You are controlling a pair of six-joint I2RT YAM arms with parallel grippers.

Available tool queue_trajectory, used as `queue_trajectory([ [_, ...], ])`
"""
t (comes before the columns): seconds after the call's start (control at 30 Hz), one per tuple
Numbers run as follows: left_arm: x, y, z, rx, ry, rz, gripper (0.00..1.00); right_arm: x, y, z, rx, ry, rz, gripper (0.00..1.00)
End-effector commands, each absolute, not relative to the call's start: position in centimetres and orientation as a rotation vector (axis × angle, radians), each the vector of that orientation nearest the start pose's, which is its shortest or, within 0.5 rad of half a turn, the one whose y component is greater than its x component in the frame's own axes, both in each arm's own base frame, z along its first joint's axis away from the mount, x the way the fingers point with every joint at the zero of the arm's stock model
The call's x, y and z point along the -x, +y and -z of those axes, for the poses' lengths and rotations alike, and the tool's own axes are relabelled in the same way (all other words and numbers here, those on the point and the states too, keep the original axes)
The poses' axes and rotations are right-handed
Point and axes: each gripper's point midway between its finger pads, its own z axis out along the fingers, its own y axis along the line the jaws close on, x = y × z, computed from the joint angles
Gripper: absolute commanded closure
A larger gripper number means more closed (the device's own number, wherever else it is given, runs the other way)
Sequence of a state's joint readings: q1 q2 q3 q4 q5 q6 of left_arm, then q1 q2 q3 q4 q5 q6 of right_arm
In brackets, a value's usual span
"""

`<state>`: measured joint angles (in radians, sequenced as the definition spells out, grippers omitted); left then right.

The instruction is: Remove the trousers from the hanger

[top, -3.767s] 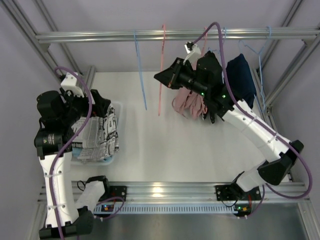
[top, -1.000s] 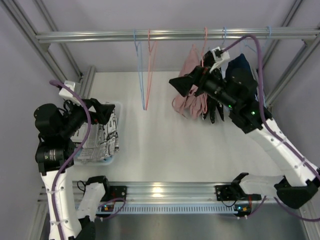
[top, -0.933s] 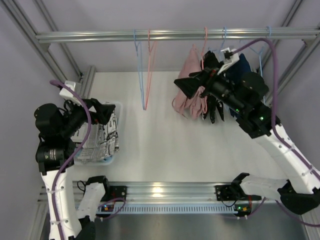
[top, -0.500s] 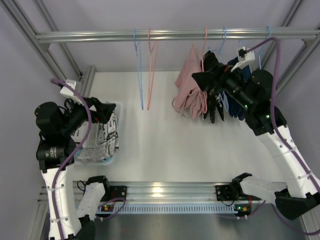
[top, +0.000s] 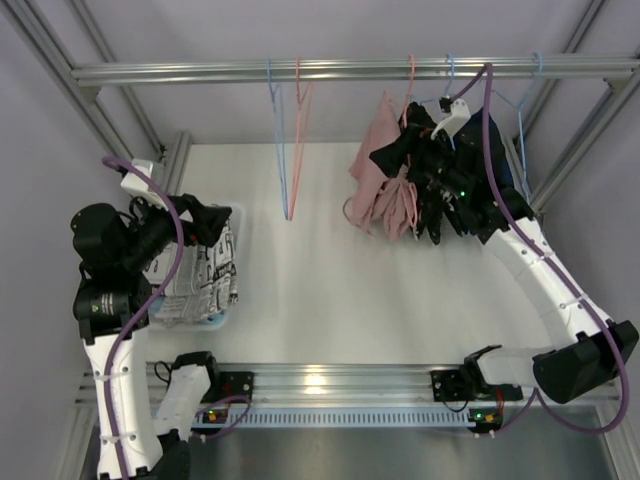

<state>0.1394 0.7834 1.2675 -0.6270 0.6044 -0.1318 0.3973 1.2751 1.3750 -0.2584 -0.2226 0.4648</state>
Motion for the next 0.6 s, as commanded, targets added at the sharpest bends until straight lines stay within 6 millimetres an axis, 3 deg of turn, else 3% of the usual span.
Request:
queue_trajectory([
  [0.0, -25.0, -6.8, -40.1, -0.235, 1.660, 0.481, 0.01, -35.7, 22.2, -41.6, 0.127, 1.622, -0.984, 0.26],
  [0.23, -24.9, -6.8, -39.9, -0.237, 1.660, 0.479, 0.01, -34.6, 22.3, -42.8, 0.097, 1.567, -1.117, 0.64],
  [0.33, -24.8, -6.9, -40.1, -0.240, 1.650, 0.485, 0.01, -33.8, 22.1, -43.4, 0.084, 1.541, -1.171, 0.84],
  [0.37, -24.8, -7.0, -40.0, -0.239, 1.652, 0.490, 0.01, -33.6, 22.1, -43.6, 0.073, 1.538, -1.193, 0.95],
  [0.4, -24.7, -7.0, -40.1, -0.240, 1.646, 0.491, 0.01, -33.6, 21.9, -43.8, 0.065, 1.532, -1.201, 0.99],
  [0.5, -24.5, -7.3, -40.4, -0.250, 1.619, 0.504, 0.01, -33.0, 21.6, -45.3, 0.067, 1.493, -1.239, 1.00],
  [0.57, -24.3, -7.6, -40.6, -0.267, 1.605, 0.515, 0.01, -32.4, 21.2, -47.3, 0.085, 1.436, -1.254, 1.00],
])
